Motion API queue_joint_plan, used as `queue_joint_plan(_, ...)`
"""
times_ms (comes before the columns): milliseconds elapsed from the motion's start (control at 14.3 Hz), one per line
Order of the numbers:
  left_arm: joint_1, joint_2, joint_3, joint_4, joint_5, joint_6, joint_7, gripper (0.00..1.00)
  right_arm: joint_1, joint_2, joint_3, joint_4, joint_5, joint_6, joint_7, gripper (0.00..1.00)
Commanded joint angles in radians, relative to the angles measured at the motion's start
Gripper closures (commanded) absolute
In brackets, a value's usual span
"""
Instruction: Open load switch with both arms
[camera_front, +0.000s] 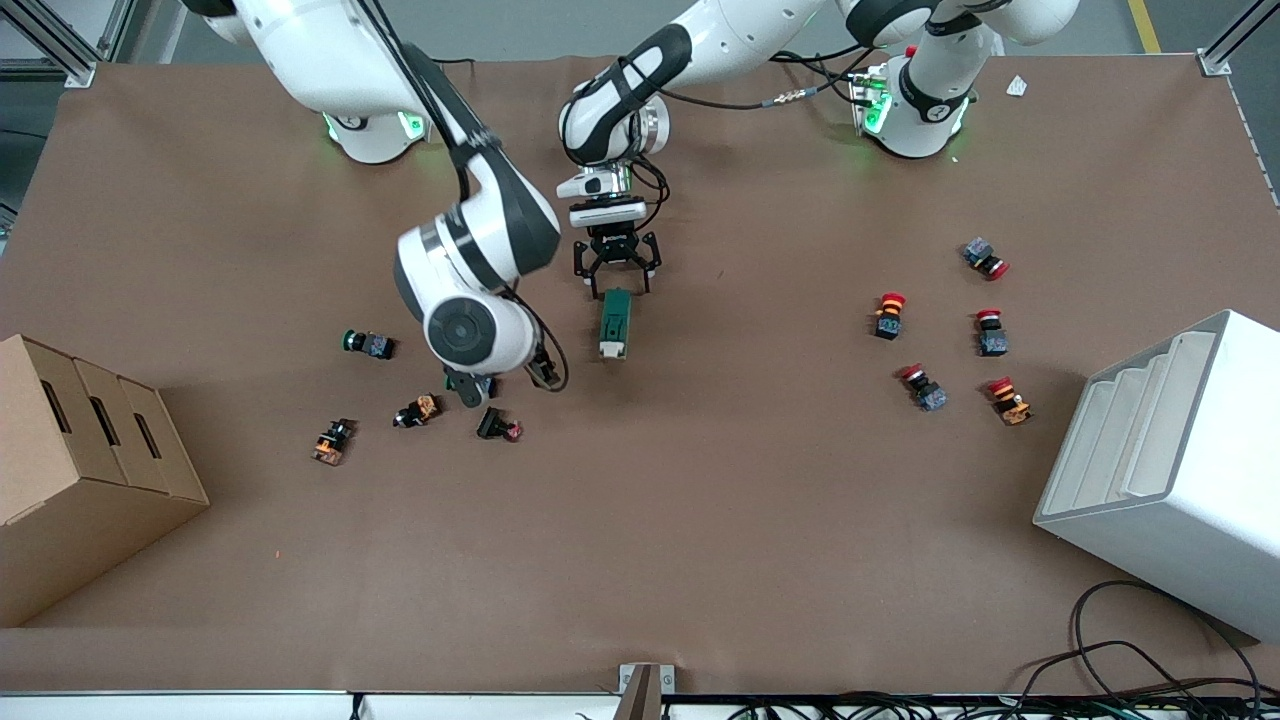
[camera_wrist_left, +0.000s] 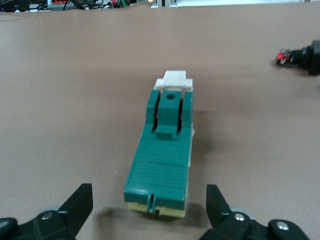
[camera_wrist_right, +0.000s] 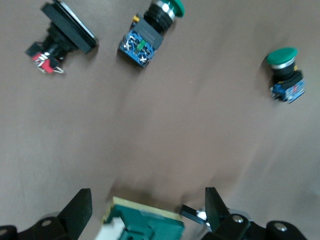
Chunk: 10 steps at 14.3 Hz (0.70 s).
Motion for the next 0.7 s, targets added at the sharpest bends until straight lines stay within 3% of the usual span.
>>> queue_joint_plan(0, -0.010, 0.032, 0.009, 0.015, 0.096, -0.016, -0.075, 0.00, 0.035, 0.081, -0.011, 0.071, 0.068, 0.014, 0.084, 0.00)
queue_joint_plan(210, -0.009, 0.046, 0.010, 0.016, 0.153, -0.014, -0.092, 0.00, 0.058, 0.118, -0.011, 0.071, 0.132, 0.080, 0.133, 0.00)
queue_joint_plan(630, -0.032, 0.082, 0.016, 0.004, 0.158, -0.086, -0.089, 0.00, 0.118, 0.150, -0.011, 0.072, 0.130, 0.111, 0.236, 0.00)
